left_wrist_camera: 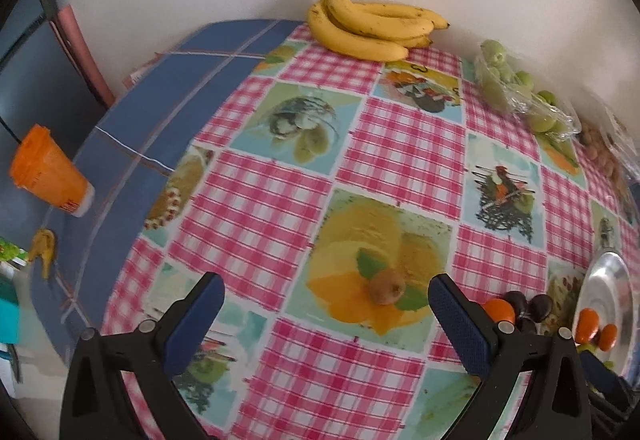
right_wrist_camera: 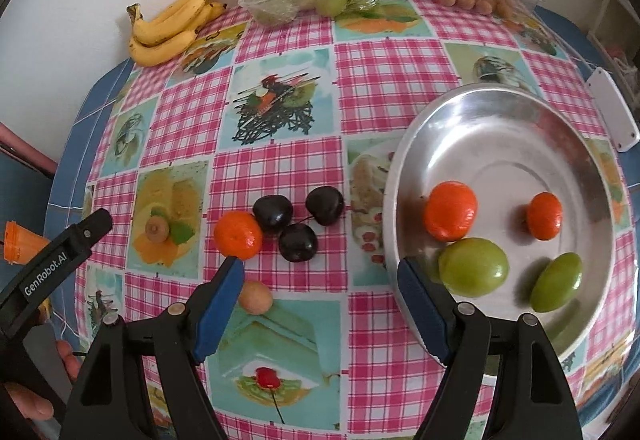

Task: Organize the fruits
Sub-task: 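Grasp a dark plum with the right tool while the left tool grasps a brown kiwi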

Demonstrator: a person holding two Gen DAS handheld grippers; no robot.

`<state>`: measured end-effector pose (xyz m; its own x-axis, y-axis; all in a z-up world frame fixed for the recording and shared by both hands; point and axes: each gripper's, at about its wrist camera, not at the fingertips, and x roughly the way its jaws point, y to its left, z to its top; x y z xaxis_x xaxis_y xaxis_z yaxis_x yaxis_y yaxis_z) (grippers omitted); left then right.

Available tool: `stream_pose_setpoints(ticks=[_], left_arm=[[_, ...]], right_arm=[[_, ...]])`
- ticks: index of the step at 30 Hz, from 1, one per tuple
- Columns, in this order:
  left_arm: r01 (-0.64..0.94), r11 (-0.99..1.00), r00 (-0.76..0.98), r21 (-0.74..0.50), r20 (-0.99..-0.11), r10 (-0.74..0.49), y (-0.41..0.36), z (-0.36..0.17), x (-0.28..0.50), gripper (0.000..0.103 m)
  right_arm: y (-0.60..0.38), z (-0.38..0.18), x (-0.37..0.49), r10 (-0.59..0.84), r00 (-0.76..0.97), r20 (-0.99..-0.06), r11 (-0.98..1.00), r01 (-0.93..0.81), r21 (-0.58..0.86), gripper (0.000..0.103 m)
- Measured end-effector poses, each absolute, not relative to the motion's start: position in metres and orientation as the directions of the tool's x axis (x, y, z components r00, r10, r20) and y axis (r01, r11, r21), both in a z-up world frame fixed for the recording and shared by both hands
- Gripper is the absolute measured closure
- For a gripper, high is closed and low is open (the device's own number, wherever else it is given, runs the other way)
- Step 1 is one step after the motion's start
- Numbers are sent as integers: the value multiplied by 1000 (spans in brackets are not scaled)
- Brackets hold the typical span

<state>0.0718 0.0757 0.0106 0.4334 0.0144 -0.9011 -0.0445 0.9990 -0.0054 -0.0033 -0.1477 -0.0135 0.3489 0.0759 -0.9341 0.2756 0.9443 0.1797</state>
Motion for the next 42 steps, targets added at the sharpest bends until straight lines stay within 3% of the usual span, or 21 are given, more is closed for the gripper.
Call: stream_pose_setpoints(ticks=[9, 15, 19, 25, 39, 42], left_arm=[[-15, 998, 392, -53, -919, -43, 71, -5, 82, 0], [-9, 997, 369, -74, -927, -66, 67, -13, 86, 0], [-13, 996, 342, -87, -937, -78, 67, -22, 89, 2], [-8, 993, 315, -121, -943, -112, 64, -31, 95, 15], [26, 986, 267, -165, -949, -166, 58, -41, 102, 74], [28, 984, 273, -177, -946, -178, 57, -40, 101, 74]], right_arm=[[-144, -21, 7, 70, 354, -933, 953, 253, 168, 24], [-141, -26, 12, 93, 351, -932, 953, 238, 185, 39], [-144, -33, 15, 105, 340, -935, 948, 249, 197, 57], [-143, -42, 22, 143, 322, -936, 942, 245, 228, 69], [-135, -46, 28, 146, 305, -941, 950, 222, 220, 76], [-135, -46, 27, 154, 308, -939, 948, 223, 228, 76]])
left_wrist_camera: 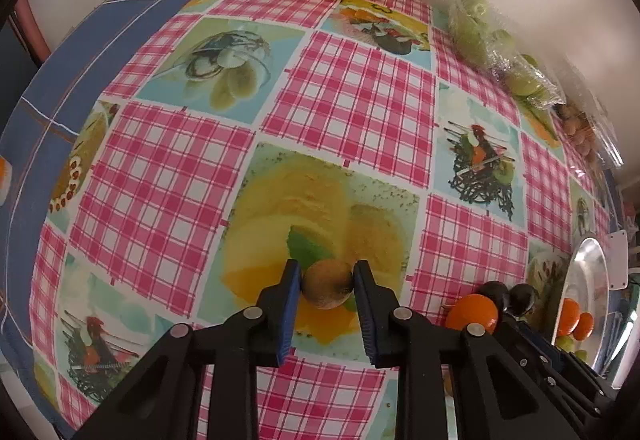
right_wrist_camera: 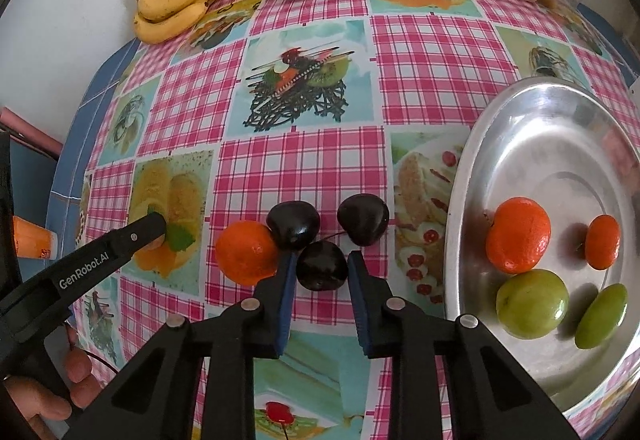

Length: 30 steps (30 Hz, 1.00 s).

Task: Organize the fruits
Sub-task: 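Grasp a dark plum with the right tool while the left tool grasps a brown kiwi, then carry the plum and kiwi over the steel bowl with both tools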

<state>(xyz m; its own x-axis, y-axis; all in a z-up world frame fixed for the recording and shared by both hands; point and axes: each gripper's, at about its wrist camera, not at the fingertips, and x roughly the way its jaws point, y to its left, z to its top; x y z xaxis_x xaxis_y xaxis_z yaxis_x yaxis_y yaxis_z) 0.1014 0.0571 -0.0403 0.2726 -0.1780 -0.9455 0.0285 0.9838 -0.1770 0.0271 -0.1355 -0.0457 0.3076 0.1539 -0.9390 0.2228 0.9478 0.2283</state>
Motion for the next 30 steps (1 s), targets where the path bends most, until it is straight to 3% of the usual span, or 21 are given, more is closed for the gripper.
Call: stream_pose_setpoints(ticks=[17, 30], left_arm=[[63, 976, 387, -207, -897, -215, 57, 7, 93, 74], [116, 981, 409, -156, -892, -190, 32, 19, 83, 74]], right_arm=[[-148, 0, 16, 173, 421, -890, 932, 222, 286, 76], [-172, -1, 7, 193, 413, -890, 902, 282, 326, 76]])
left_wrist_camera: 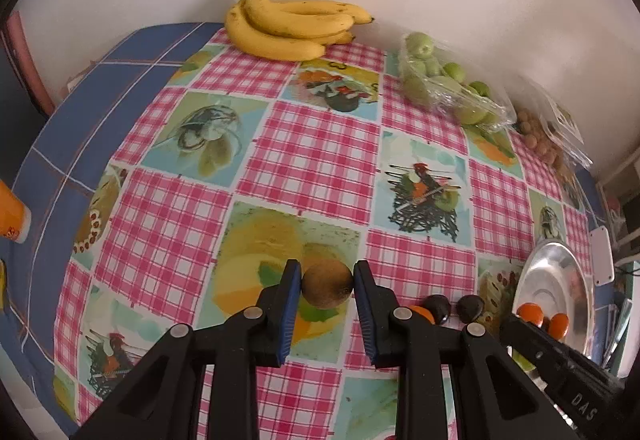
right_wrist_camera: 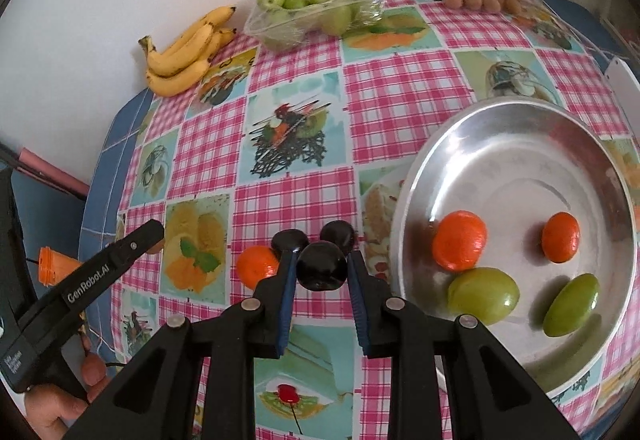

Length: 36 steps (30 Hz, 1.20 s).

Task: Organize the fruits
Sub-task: 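Carry the plum and kiwi over the steel bowl with both tools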

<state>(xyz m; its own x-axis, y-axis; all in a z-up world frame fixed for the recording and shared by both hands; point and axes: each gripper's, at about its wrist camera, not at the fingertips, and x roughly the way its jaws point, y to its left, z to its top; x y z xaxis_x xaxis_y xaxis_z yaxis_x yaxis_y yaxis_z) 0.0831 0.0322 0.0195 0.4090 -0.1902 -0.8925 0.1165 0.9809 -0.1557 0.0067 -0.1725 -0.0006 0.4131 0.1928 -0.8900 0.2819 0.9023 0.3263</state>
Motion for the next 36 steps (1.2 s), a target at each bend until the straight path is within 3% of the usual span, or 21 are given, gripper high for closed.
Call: stream_pose_setpoints(ticks=[36], left_arm=[[596, 794, 312, -118, -877, -365, -150, 30, -10, 74]], right_arm=[[-340, 5, -74, -28, 405, -914, 708, 653, 268, 76]])
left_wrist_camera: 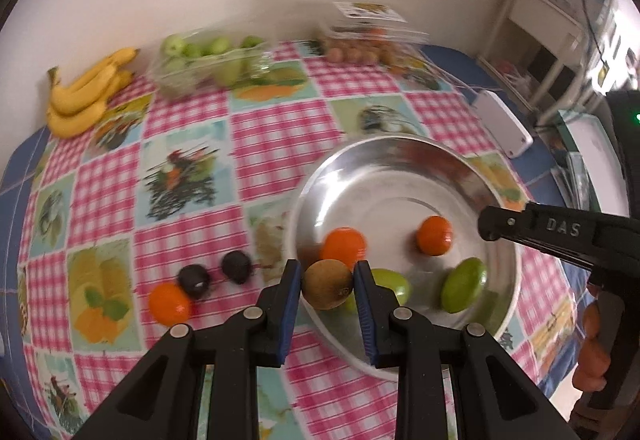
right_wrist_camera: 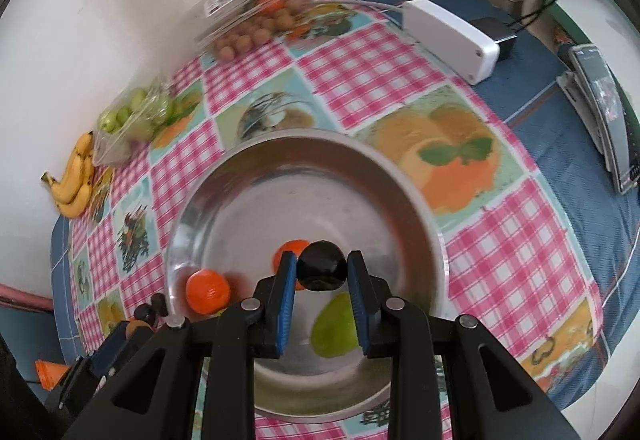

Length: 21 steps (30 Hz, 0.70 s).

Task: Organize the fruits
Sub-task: 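Carry the plum and kiwi over the steel bowl with both tools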

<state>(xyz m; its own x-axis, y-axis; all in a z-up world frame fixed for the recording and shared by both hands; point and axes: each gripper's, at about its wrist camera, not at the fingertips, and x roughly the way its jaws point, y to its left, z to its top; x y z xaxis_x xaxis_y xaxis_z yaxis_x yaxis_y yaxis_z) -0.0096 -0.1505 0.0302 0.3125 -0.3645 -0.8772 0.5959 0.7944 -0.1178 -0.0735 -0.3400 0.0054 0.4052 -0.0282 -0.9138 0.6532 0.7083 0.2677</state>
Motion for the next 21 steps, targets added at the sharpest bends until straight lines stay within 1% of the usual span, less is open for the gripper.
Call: stream_pose_setpoints(ticks=[21], left_arm=[[680, 733, 327, -30, -882, -340, -210, 7, -10, 74]], right_arm=[[-357, -16, -73, -15, 382, -924, 680, 682, 271, 76]])
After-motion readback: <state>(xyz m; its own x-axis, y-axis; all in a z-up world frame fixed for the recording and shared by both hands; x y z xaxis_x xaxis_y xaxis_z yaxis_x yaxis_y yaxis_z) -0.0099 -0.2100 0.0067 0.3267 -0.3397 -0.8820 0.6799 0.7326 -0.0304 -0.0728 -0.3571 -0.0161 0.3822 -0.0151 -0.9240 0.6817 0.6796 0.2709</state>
